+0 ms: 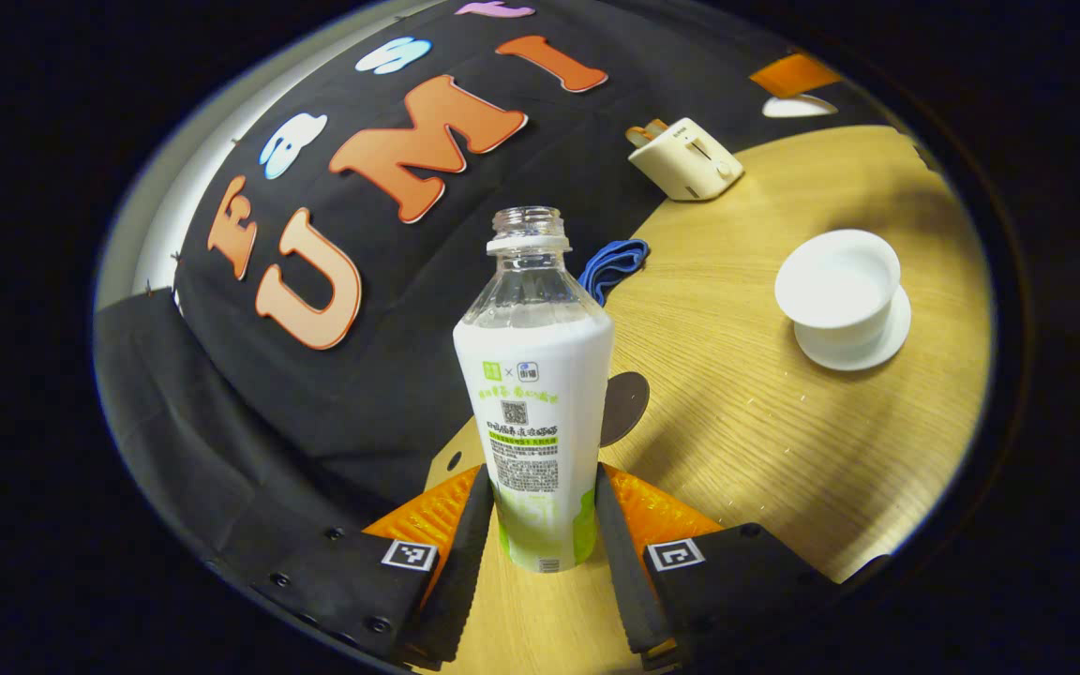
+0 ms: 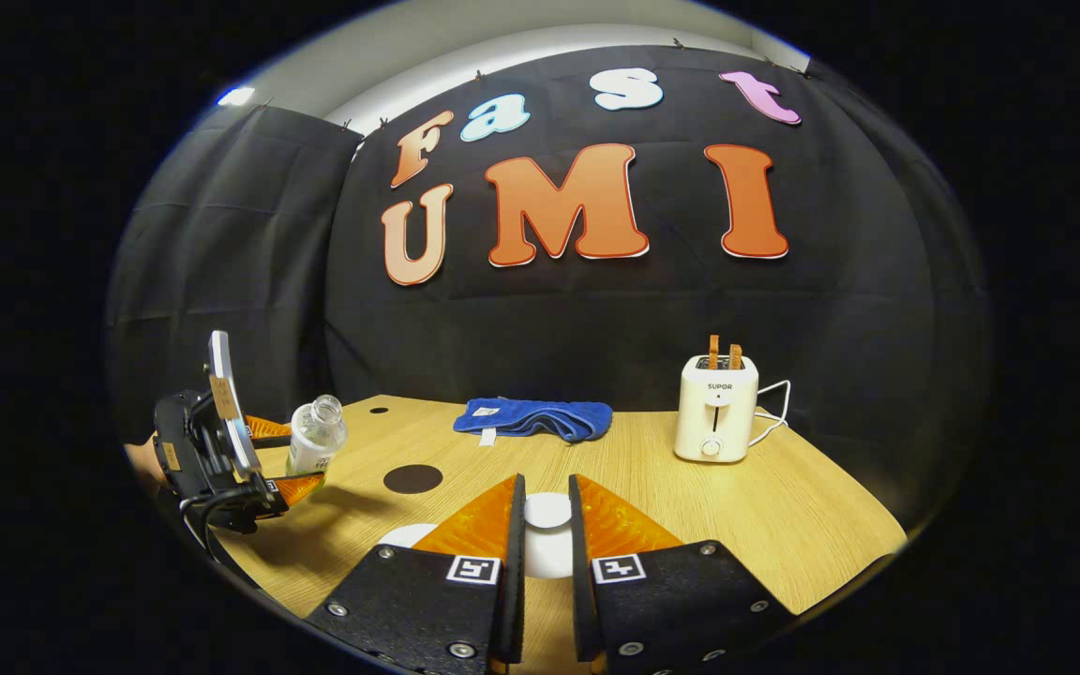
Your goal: Open the teacup lid with one hand, grasp the water bottle and pour water into the teacup with the other hand; after pouring, place the water bottle on the coaster and then close the teacup lid.
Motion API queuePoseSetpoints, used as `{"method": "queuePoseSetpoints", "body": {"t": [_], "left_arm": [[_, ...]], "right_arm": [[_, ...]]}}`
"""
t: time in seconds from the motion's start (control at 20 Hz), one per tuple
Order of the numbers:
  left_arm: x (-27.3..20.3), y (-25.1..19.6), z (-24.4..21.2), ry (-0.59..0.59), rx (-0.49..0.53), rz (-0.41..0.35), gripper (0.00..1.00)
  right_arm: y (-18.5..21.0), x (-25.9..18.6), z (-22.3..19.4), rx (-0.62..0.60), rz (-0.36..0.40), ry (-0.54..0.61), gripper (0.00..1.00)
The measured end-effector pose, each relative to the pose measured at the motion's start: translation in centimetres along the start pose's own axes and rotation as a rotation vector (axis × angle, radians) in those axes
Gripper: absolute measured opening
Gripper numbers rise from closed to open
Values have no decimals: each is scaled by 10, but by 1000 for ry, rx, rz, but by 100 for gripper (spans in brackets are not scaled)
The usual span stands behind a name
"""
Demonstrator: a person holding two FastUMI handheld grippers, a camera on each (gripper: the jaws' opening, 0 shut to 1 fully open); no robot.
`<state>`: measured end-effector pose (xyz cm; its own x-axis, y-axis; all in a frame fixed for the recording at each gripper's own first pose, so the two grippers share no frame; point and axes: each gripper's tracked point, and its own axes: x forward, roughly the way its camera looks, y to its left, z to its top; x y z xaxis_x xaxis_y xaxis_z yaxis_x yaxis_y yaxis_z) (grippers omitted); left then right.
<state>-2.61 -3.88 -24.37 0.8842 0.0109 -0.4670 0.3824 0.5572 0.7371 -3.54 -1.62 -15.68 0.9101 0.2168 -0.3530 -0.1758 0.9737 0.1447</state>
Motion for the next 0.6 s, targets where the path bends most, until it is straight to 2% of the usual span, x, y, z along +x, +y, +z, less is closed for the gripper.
{"method": "queuePoseSetpoints", "body": {"t": [0.2, 0.6], "left_arm": [[2, -2, 8, -14, 171, 11, 65], [4, -5, 31, -53, 421, 15, 67]], "right_arm": [[-5, -3, -1, 0, -8, -2, 22], [-20, -9, -2, 6, -30, -8, 22]]}}
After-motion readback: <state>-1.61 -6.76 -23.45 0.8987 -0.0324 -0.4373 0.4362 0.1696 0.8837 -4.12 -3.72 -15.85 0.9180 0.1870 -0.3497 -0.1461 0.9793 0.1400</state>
